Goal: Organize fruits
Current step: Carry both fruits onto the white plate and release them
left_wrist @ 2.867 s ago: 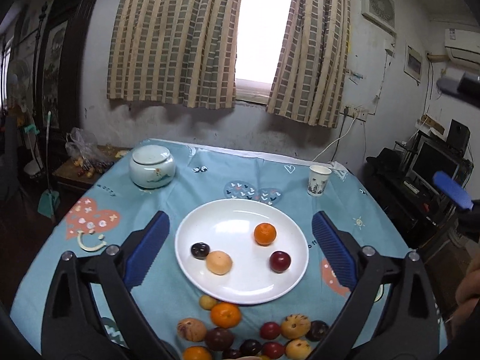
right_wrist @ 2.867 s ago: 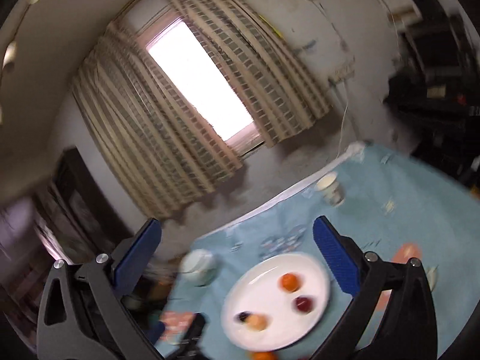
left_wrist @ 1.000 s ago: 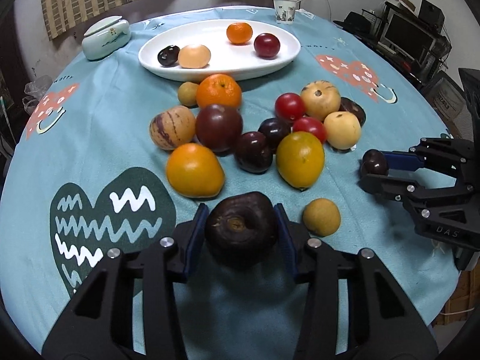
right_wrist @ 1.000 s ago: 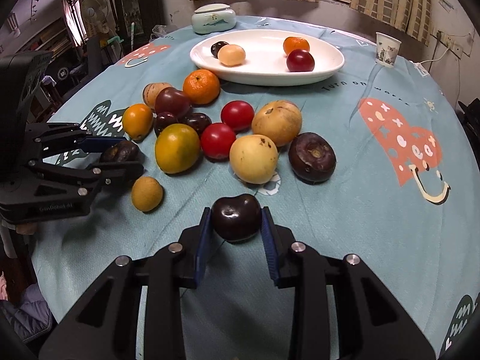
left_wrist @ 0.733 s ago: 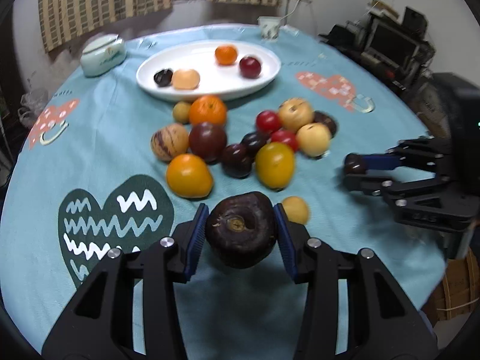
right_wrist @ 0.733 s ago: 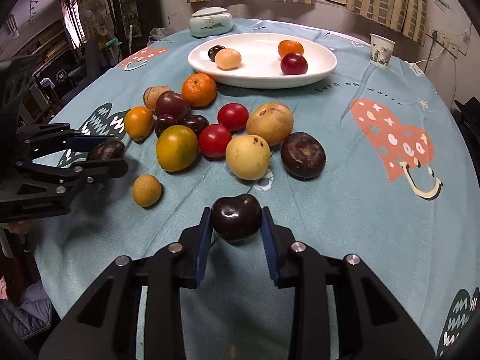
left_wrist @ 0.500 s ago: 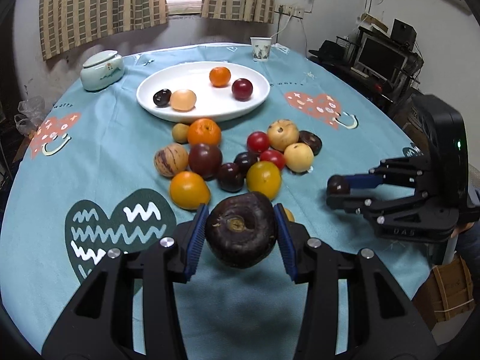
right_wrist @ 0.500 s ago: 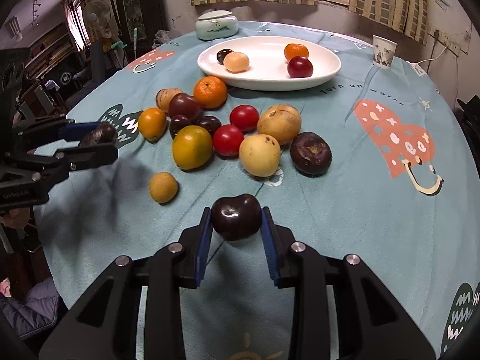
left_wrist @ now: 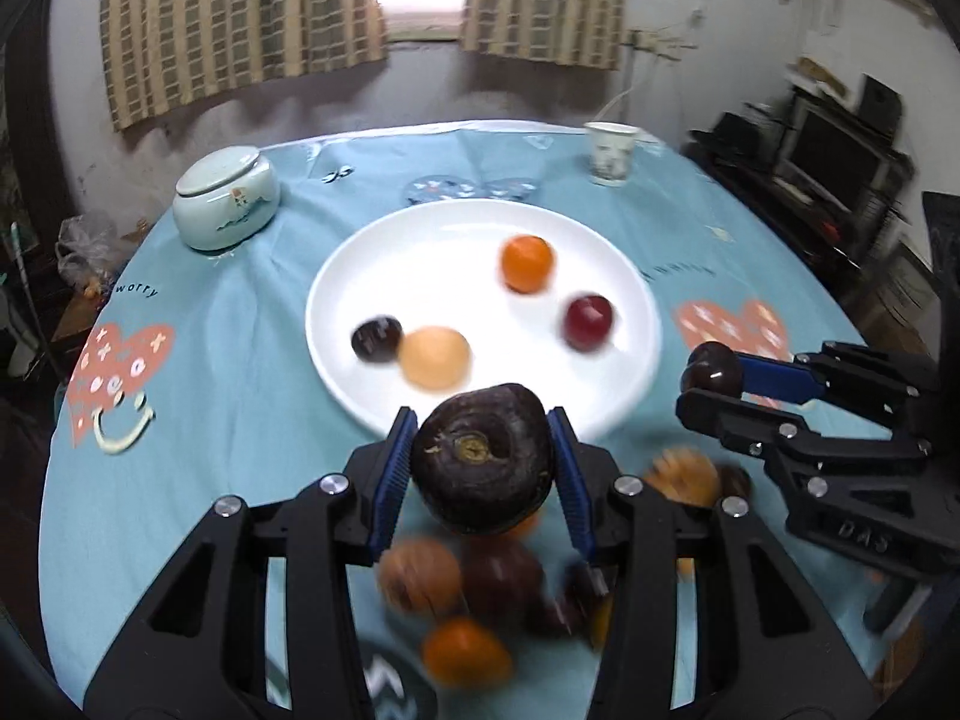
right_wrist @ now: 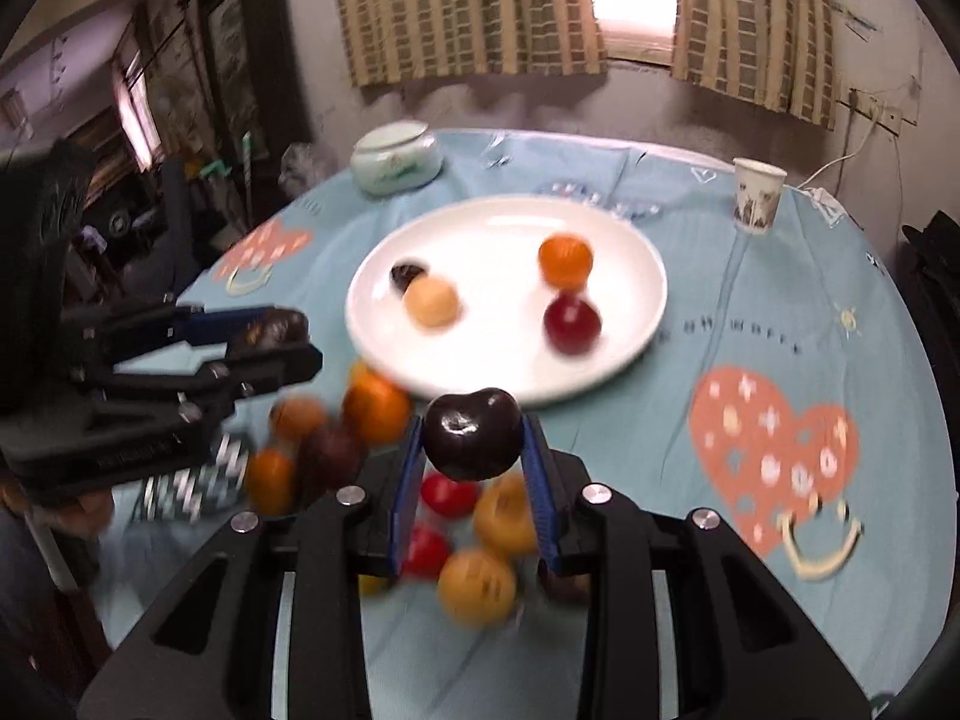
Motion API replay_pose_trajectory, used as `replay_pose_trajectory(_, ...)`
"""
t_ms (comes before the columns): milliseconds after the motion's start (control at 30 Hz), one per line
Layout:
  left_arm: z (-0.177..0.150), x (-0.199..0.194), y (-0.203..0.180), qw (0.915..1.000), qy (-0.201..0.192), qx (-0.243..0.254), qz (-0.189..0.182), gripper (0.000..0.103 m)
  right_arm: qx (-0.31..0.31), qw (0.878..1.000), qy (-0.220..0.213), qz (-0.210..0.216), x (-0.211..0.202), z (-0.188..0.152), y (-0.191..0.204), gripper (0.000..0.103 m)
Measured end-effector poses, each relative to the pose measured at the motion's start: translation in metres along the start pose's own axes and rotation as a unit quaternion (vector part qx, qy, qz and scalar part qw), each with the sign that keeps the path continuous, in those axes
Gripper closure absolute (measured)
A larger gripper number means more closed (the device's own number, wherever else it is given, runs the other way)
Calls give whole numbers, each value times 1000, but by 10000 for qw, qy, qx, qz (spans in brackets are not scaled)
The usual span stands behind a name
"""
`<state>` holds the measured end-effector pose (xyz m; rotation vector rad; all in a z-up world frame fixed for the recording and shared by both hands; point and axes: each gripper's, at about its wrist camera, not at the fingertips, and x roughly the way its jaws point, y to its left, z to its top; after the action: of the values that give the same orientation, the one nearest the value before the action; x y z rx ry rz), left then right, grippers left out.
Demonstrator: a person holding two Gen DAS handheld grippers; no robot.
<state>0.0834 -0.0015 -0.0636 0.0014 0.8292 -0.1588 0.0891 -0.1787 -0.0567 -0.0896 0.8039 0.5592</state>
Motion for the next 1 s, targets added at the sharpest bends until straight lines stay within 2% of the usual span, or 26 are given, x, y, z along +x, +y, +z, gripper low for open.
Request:
replay_pose_trajectory(200,29,49,15,9980,228,-15,585,58,489,9986,171,63,57,45,-18,70)
replay_pose_trajectory(300,31,60,19,9980,279,-26,558,58,731,9969,243,157,75,57,-25,70)
replay_pose_trajectory(400,29,59,17,9989,188,62,435,58,773,9965,249,187,85,64,-26,70)
replay_pose_trajectory(500,27,61,12,9986,141,217,461,58,793,9963,272,191,92,68,-26,70)
replay_pose_trajectory(700,26,64,9,9980,82,353,525,57,938,9937,606,130,106,73,-27,69)
replay_pose_trajectory(800,27,59,9,9980,3,356,524,49,983,9934,597,45,105,74,-28,68)
replay_pose_trajectory(933,26,51,8,9978,-39,342,562,48,1071,9920,667,-79,106,76,-30,67)
replay_pose_trajectory(967,26,49,9,9979,-38,314,557,48,1111,9914,686,-54,107,76,-31,67)
replay_pose_trajectory(1000,25,47,9,9980,-34,293,553,48,1182,9904,718,-8,108,75,-32,53)
